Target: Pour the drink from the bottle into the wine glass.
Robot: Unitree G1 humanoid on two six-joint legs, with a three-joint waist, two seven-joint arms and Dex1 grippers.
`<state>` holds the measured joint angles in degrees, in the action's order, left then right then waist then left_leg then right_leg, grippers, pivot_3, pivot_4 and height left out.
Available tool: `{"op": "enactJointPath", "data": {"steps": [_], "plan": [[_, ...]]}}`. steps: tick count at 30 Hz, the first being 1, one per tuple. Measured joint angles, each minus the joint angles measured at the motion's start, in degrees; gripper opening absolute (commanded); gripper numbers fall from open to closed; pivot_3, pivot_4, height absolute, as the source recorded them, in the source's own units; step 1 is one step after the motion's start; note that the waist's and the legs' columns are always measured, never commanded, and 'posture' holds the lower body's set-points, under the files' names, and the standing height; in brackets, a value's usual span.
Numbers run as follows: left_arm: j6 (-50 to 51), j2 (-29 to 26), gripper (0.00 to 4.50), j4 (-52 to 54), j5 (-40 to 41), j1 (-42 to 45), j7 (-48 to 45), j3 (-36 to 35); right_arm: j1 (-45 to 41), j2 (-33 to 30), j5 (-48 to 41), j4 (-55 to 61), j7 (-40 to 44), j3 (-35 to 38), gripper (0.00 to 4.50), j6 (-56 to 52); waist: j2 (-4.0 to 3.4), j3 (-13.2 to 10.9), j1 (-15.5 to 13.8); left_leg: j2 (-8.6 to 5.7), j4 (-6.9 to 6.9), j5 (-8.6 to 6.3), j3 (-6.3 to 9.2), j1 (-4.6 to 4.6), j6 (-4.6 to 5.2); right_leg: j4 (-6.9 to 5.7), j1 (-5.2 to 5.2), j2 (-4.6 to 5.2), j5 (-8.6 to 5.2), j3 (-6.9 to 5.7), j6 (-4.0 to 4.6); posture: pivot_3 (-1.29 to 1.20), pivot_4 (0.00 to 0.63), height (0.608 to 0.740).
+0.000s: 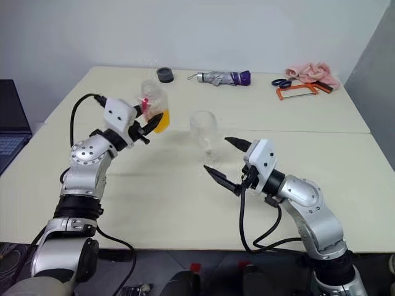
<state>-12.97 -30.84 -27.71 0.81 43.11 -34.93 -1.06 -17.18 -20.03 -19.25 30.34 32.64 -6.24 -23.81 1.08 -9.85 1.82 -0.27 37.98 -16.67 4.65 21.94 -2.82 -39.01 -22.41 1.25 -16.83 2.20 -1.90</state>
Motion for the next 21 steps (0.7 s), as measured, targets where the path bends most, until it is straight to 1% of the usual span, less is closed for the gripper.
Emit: {"op": "enactJointPath", "data": {"steps": [4,8,15,21], "plan": [[-7.27,-0.74,1.69,-2.47,-4.22,4.63,0.55,2.33,-1.73,2.22,0.03,-0.11,-2.19,-0.14,4.5,-0.75,0.0,0.0,0.0,-0.03,0.0,-0.01,-0.02,0.0,0.01,-0.01,-0.01,0.01,0.0,0.03,0.0,0.0,0.15,0.74],[-14.9,-1.88,1.69,-8.71,-8.74,8.46,2.43,4.25,-1.91,2.92,0.53,-0.8,-4.08,-0.34,4.5,-0.91,0.0,0.0,0.0,-0.08,0.0,-0.01,-0.03,0.01,0.03,-0.01,-0.02,0.03,0.0,0.03,0.0,0.0,0.15,0.74],[-26.1,-3.95,1.69,-16.39,-15.97,11.33,5.71,8.25,-1.9,2.95,1.42,-1.54,-5.53,-0.59,4.5,-1.36,0.0,0.0,0.0,-0.09,0.0,-0.02,-0.03,0.04,0.04,-0.01,-0.05,0.03,0.0,0.02,0.0,0.0,0.15,0.74],[-33.65,-6.46,1.69,-21.34,-22.45,13.98,11.39,10.38,-1.6,3.0,2.23,-1.6,-6.46,-0.62,4.5,-1.36,0.0,0.0,0.02,-0.09,0.0,-0.04,-0.04,0.07,0.08,-0.03,-0.11,0.02,0.0,0.03,0.0,0.0,0.15,0.74]]}}
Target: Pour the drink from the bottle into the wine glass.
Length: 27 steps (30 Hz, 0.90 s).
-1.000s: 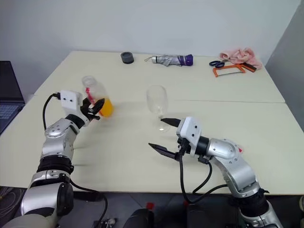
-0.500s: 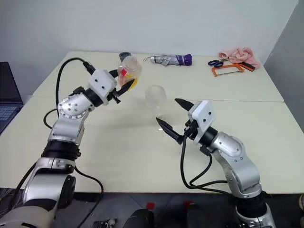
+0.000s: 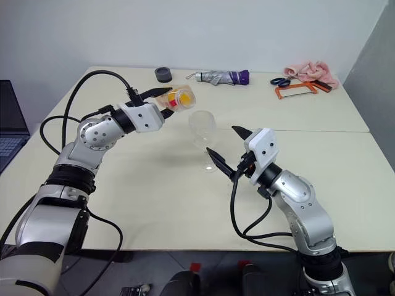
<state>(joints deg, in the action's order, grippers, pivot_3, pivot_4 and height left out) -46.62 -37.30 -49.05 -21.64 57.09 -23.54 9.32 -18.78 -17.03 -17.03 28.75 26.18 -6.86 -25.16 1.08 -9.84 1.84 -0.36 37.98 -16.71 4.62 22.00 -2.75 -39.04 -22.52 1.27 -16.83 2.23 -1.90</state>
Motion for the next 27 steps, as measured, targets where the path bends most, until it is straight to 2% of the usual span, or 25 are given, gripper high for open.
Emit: {"op": "enactJointPath", "data": {"steps": [11,27], "plan": [[-5.36,-2.89,1.69,-3.56,-11.42,3.15,11.73,4.47,0.9,0.01,0.01,0.0,-0.03,-0.2,4.5,-0.03,0.0,0.0,-0.01,-0.02,0.01,0.01,0.0,0.06,-0.01,-0.04,-0.07,0.0,0.0,-0.01,0.0,0.0,0.15,0.74],[-6.73,-4.17,1.69,-5.54,-19.53,6.97,22.37,8.81,2.9,1.43,1.05,0.01,-1.81,-1.26,4.5,0.24,0.0,0.0,0.0,-0.02,0.02,0.03,-0.04,0.11,-0.05,-0.07,-0.13,0.01,0.0,-0.01,0.0,0.0,0.15,0.74]]}}
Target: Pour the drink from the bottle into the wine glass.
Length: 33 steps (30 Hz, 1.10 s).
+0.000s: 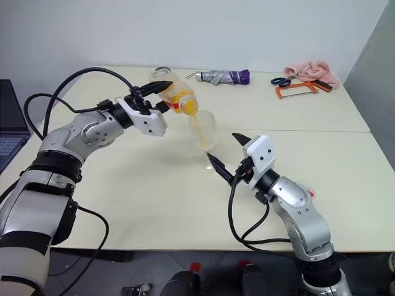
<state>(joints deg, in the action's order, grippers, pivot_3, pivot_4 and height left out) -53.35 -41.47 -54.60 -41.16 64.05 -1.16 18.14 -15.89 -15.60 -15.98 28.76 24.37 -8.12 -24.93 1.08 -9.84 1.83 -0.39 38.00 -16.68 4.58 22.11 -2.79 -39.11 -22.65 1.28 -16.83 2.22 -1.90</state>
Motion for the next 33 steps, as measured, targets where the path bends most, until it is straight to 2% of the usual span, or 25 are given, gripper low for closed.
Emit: {"op": "enactJointPath", "data": {"steps": [9,33], "plan": [[-0.73,-0.51,1.69,-0.28,-1.93,1.68,3.51,1.57,4.07,-0.06,1.88,0.21,0.54,-1.08,4.5,3.85,0.0,0.0,0.01,0.0,0.0,0.01,-0.02,0.0,-0.02,-0.02,-0.02,0.0,0.0,0.01,0.0,0.0,0.15,0.74],[0.36,-1.05,1.69,-2.96,-3.87,3.86,7.41,2.93,4.34,0.66,1.77,2.39,0.29,-2.17,4.5,4.37,0.01,0.01,0.01,-0.01,0.05,0.03,-0.03,0.0,-0.04,-0.09,-0.03,0.01,0.0,0.0,0.0,0.0,0.15,0.74]]}}
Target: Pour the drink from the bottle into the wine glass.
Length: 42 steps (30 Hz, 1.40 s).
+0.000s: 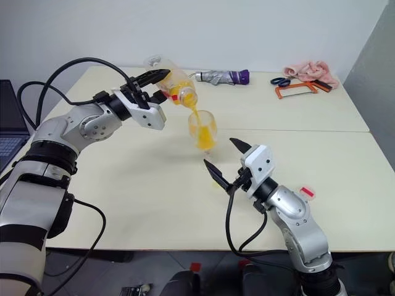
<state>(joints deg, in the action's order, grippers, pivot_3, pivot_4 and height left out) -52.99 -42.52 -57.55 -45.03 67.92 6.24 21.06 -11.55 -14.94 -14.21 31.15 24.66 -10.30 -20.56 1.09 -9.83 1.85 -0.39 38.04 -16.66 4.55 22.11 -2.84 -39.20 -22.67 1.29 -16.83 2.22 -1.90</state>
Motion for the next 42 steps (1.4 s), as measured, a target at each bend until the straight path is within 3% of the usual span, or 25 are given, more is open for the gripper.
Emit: {"op": "enactJointPath", "data": {"steps": [42], "plan": [[0.11,1.26,1.69,-2.82,-1.21,2.59,3.12,3.39,0.86,1.33,1.52,0.13,-2.18,-2.35,4.5,-1.13,0.05,0.03,0.05,-0.04,0.77,0.0,-0.1,0.56,0.01,-0.86,-0.6,0.01,0.0,0.04,0.0,0.0,0.15,0.74]]}}
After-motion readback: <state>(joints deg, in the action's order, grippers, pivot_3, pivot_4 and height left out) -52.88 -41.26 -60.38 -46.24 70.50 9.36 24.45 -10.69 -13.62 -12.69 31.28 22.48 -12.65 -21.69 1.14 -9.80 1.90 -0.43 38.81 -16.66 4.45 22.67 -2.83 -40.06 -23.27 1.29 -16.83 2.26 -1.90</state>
